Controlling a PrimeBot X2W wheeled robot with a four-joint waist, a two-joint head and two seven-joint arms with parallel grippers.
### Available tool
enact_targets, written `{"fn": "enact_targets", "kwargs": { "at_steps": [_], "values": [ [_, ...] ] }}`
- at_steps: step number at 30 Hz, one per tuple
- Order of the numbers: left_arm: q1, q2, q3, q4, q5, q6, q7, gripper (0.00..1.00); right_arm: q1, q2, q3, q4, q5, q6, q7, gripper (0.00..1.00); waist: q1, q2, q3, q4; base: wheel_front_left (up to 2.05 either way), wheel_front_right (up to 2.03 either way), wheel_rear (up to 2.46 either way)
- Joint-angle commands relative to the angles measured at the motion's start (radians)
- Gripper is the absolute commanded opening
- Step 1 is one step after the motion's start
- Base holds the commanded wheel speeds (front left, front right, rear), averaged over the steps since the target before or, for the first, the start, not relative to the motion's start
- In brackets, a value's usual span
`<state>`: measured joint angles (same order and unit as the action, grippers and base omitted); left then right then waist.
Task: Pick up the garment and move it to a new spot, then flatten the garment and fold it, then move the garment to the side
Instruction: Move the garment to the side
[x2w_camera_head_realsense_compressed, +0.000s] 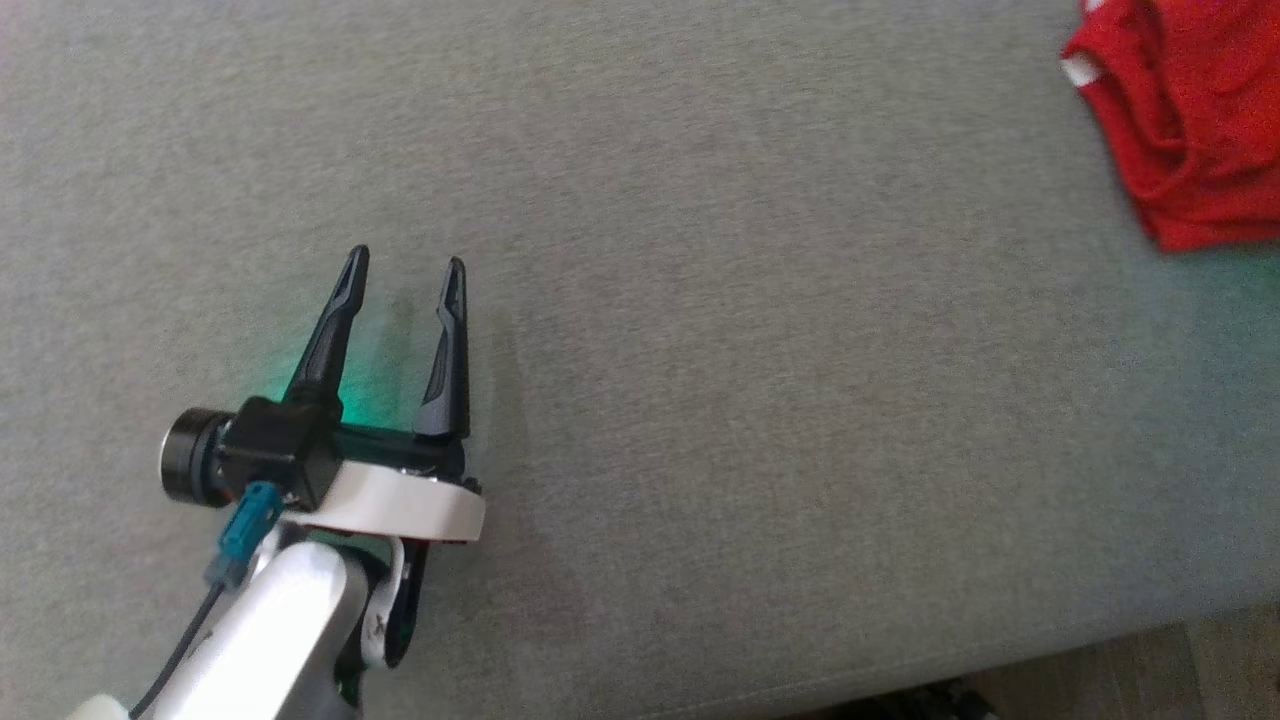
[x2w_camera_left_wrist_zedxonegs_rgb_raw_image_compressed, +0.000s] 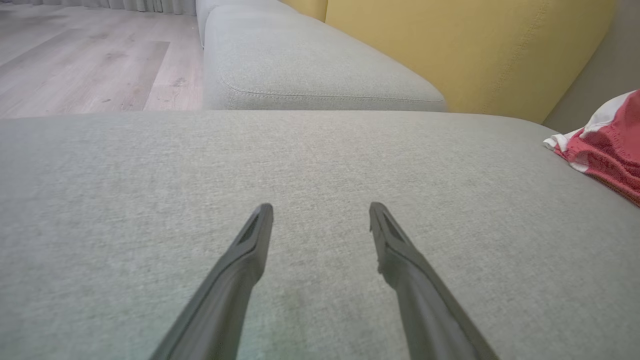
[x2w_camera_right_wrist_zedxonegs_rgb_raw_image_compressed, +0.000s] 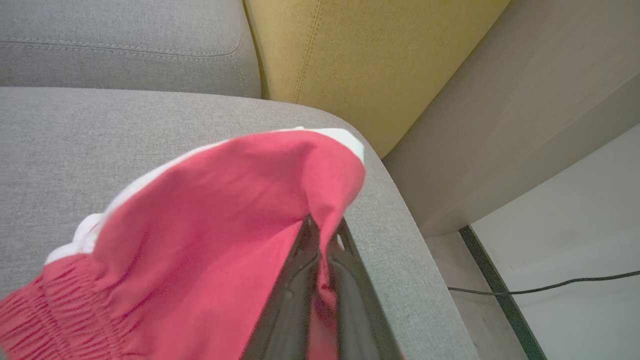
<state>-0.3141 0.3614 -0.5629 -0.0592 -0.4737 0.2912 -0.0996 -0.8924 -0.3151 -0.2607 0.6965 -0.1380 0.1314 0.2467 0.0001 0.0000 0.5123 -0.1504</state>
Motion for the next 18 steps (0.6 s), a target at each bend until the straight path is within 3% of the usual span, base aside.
{"fn": "enact_targets", "kwargs": {
  "at_steps": [1, 8, 18],
  "values": [
    [-0.008, 0.011, 0.033, -0.034, 0.005, 0.005, -0.011, 1.00, -0.015, -0.023, -0.006, -0.028, -0.005, -0.001, -0.005, 1.00, -0.0001, 0.0000, 0.011, 0.023, 0.00, 0.00, 0.00],
    [-0.006, 0.001, 0.025, -0.020, -0.001, 0.004, -0.022, 1.00, 0.007, -0.006, -0.051, -0.045, -0.022, -0.001, -0.045, 1.00, -0.0001, 0.0000, -0.014, 0.024, 0.00, 0.00, 0.00],
    [0.020, -0.032, 0.024, 0.044, -0.042, -0.009, -0.063, 1.00, 0.074, 0.079, 0.035, -0.147, 0.019, -0.001, -0.106, 1.00, -0.0001, 0.0000, -0.168, 0.043, 0.00, 0.00, 0.00]
  ]
}}
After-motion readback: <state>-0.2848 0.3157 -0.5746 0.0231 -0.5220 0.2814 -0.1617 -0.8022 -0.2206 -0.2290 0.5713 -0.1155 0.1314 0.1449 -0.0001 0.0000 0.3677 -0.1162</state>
